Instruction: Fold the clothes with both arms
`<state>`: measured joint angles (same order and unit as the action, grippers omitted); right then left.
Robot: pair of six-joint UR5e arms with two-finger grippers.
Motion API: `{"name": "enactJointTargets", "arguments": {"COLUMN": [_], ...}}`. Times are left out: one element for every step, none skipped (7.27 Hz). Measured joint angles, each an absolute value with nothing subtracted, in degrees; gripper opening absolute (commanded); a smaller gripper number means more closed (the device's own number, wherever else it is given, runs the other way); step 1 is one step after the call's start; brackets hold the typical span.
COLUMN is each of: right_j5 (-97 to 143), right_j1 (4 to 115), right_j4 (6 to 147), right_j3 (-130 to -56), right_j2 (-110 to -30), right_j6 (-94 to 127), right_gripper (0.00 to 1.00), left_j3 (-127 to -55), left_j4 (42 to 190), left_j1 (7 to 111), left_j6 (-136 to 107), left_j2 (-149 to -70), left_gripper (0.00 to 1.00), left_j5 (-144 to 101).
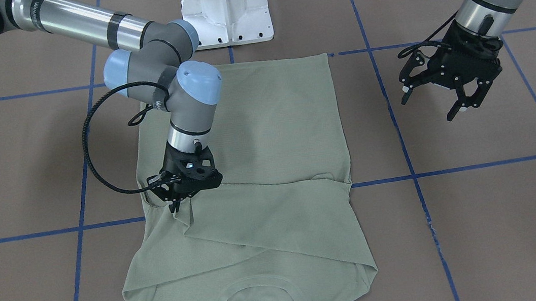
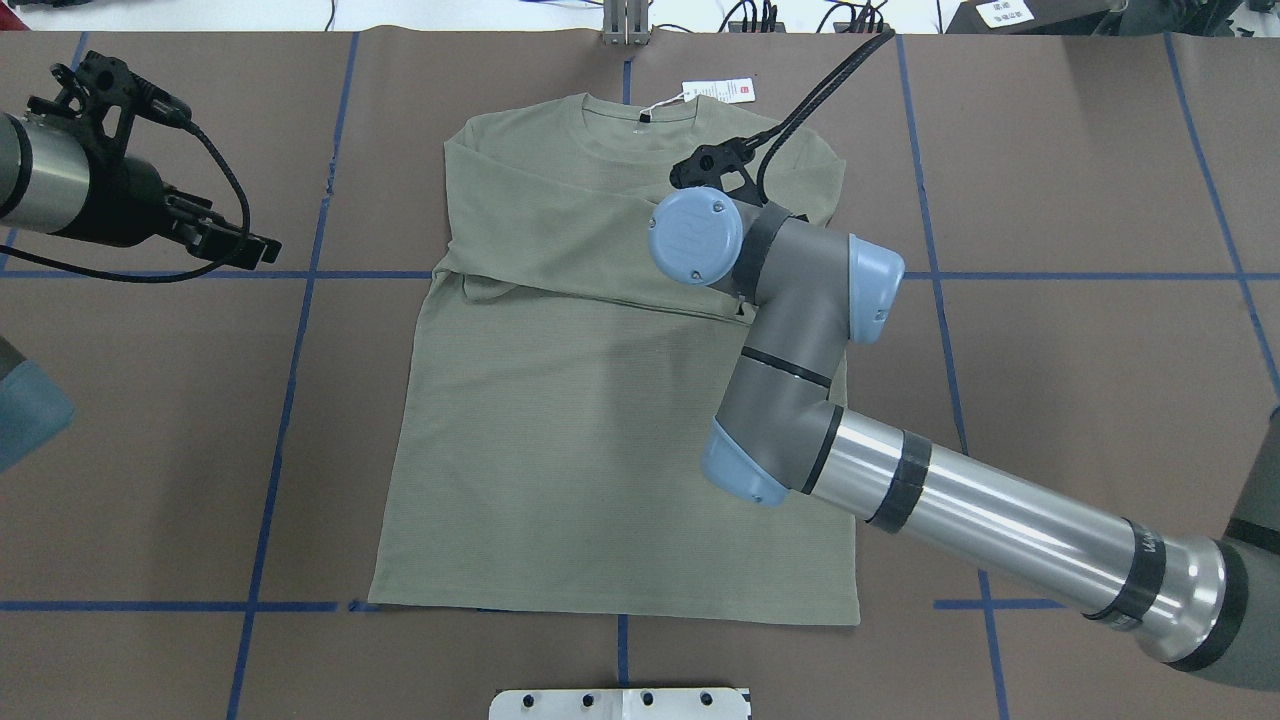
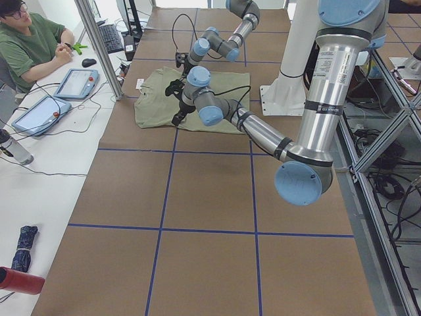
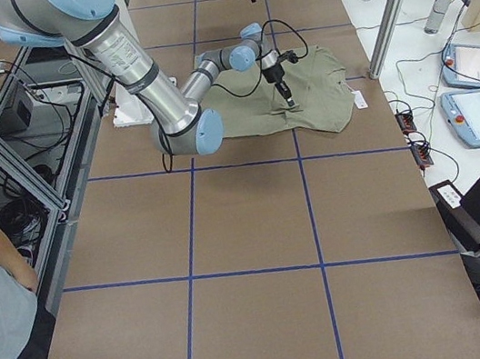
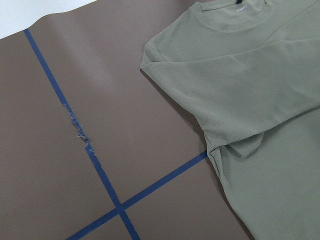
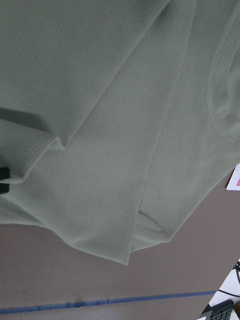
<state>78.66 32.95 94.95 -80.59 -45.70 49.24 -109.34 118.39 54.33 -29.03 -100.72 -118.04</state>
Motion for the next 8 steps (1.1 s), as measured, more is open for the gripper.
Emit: {"name": "enactJointTargets", "arguments": {"right_j5": [78.62,78.50,78.30,77.83,77.23,76.76,76.72,79.36], "right_j1": [33.49,33.85,34.18,34.40,34.49,34.40,34.39,34.87], "right_j4": [94.81,94.72,94.66,94.61,94.52,92.98,88.22,82.07], "right_j3": [-81.32,-81.44,-81.24,-80.79,-80.26,-79.51,-78.56,-78.20], "right_j2": [-46.84,-47.31,-47.48,-47.52,-47.57,-47.79,-48.63,-49.82], "right_j6": [48.02,47.07,45.93,44.84,44.29,44.62,45.70,48.08], "right_gripper": [0.00,0.00,0.00,0.74,1.00,1.00,1.00,1.00], "left_j3": [-109.38,-109.39,-109.37,-109.35,-109.31,-109.28,-109.30,-109.45], "left_j4": [118.39,118.39,118.39,118.39,118.39,118.39,118.39,118.39], "left_j1": [54.32,54.32,54.32,54.29,54.26,54.21,54.18,54.16], "left_j6": [-29.21,-29.25,-29.26,-29.27,-29.25,-29.21,-29.21,-29.38], "left_j2": [-100.72,-100.72,-100.72,-100.75,-100.78,-100.82,-100.96,-101.21], "left_gripper": [1.00,1.00,1.00,1.00,1.00,1.00,1.00,1.00], "left_j5": [-118.04,-118.04,-118.04,-118.04,-118.02,-117.98,-117.96,-117.91]}}
